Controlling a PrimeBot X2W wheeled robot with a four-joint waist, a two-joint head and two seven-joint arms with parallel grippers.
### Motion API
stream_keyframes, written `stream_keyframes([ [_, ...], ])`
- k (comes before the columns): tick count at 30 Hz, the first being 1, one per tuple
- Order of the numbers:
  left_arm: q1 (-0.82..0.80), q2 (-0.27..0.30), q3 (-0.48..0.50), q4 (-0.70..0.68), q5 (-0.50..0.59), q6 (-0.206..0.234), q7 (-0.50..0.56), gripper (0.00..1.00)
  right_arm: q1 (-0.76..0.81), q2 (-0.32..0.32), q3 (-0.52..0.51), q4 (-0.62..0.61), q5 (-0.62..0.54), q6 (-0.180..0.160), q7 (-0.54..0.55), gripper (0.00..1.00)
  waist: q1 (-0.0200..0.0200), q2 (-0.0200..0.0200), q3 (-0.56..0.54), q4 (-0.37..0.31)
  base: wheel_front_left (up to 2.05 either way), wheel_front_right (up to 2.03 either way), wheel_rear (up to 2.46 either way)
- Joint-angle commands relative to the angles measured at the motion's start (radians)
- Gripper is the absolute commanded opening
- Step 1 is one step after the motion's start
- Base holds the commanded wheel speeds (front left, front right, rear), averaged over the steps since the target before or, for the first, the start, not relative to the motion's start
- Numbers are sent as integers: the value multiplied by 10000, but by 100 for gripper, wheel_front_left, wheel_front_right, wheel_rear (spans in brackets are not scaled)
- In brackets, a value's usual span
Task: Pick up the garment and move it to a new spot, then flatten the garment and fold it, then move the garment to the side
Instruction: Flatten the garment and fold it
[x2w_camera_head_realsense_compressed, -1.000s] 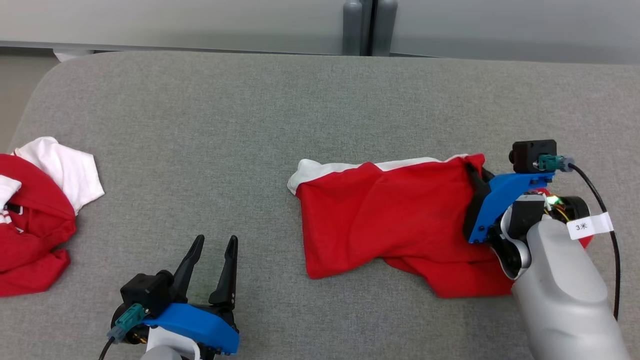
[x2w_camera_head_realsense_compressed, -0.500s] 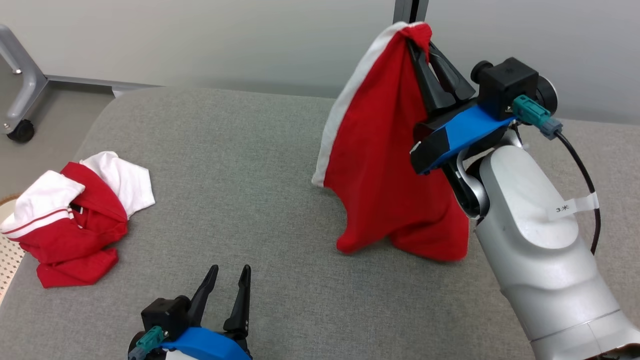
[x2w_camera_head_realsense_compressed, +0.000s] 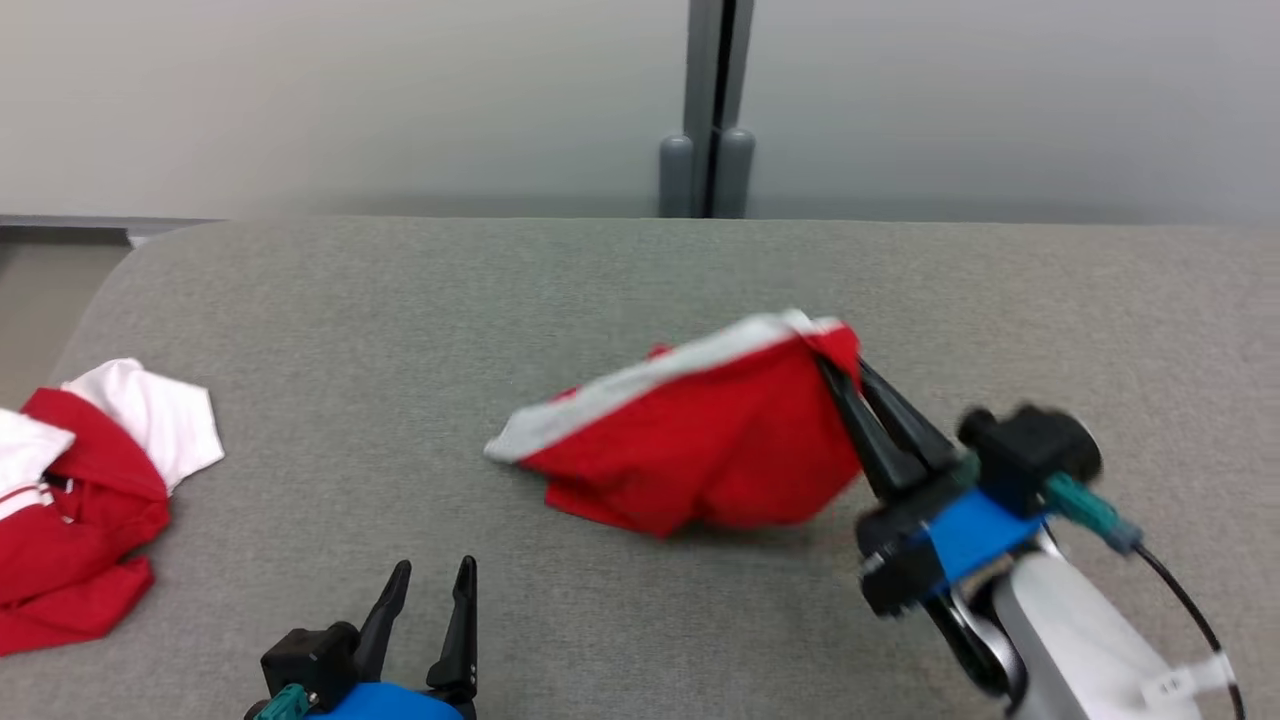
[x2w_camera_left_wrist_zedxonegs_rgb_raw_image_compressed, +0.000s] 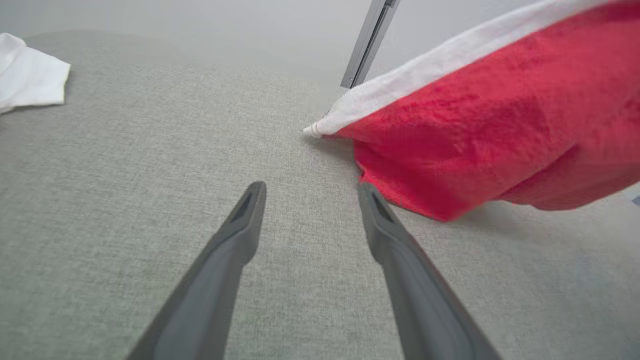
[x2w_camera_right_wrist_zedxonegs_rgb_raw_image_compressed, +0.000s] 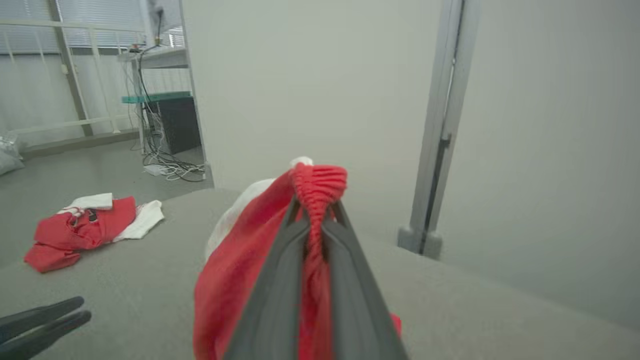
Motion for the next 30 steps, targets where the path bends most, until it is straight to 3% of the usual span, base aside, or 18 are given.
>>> stream_keyframes([
  [1, -49, 77, 50, -68, 62, -16, -29, 100, 925, -139, -431, -148, 35, -1, -58, 0, 0, 1, 4, -255, 0, 0, 0],
  [8, -329, 363, 29, -310, 86, -16, -29, 100, 3419, -7, -1940, 184, -690, -1, -74, 0, 0, 1, 292, -927, 0, 0, 0],
  [10, -410, 422, -17, -353, 54, -16, -29, 100, 3583, 349, -2406, 295, -822, -1, -78, 36, 0, 1, 348, -997, 0, 0, 0],
  [11, -423, 454, -35, -364, 27, -16, -29, 100, 3639, 491, -2638, 390, -949, -1, -80, 100, 0, 1, 359, -1016, 0, 0, 0],
  [19, -438, 450, -226, -364, -68, -16, -29, 100, 3485, 1144, -4464, 973, -2201, -1, -79, 100, 0, 1, 314, -848, 0, 0, 0],
  [25, -262, 380, 196, -238, 93, -16, -29, 100, 3638, 1329, -5520, -127, -3035, -1, -75, 100, 0, 1, 128, -759, 0, 0, 0],
  [30, -170, 206, 1201, -184, 689, -7, -29, 100, 3867, 1352, -5374, -1105, -2425, -1, -76, 100, 0, 1, -104, -784, 0, 0, 0],
])
